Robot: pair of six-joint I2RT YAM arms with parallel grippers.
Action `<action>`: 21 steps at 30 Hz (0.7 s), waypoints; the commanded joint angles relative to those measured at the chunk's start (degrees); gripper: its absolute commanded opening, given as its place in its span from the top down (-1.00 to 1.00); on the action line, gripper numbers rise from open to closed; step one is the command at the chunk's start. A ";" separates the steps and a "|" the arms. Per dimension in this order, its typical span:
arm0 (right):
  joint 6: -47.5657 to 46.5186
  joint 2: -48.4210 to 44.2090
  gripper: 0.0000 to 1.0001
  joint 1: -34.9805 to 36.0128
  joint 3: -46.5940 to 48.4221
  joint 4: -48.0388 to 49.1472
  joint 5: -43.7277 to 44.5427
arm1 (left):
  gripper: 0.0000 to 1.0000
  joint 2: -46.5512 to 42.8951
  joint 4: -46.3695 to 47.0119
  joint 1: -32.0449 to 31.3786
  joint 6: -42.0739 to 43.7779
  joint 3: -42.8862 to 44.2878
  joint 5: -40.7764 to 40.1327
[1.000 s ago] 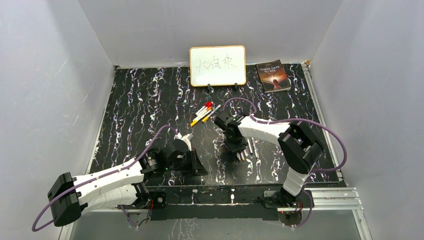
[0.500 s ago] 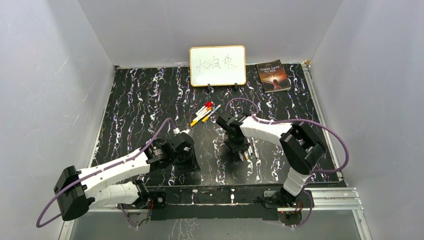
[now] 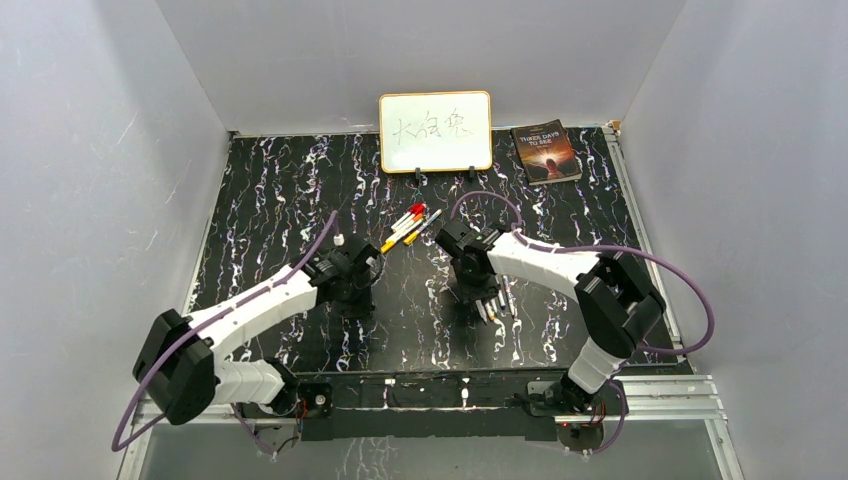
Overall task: Open the pen caps
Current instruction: Place the pen at the center of the board, then place the pen cap at the center of the board.
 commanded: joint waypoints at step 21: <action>1.09 -6.12 0.35 -0.05 3.75 -0.28 -3.65 | 0.66 9.01 2.41 4.05 7.70 -0.29 -1.96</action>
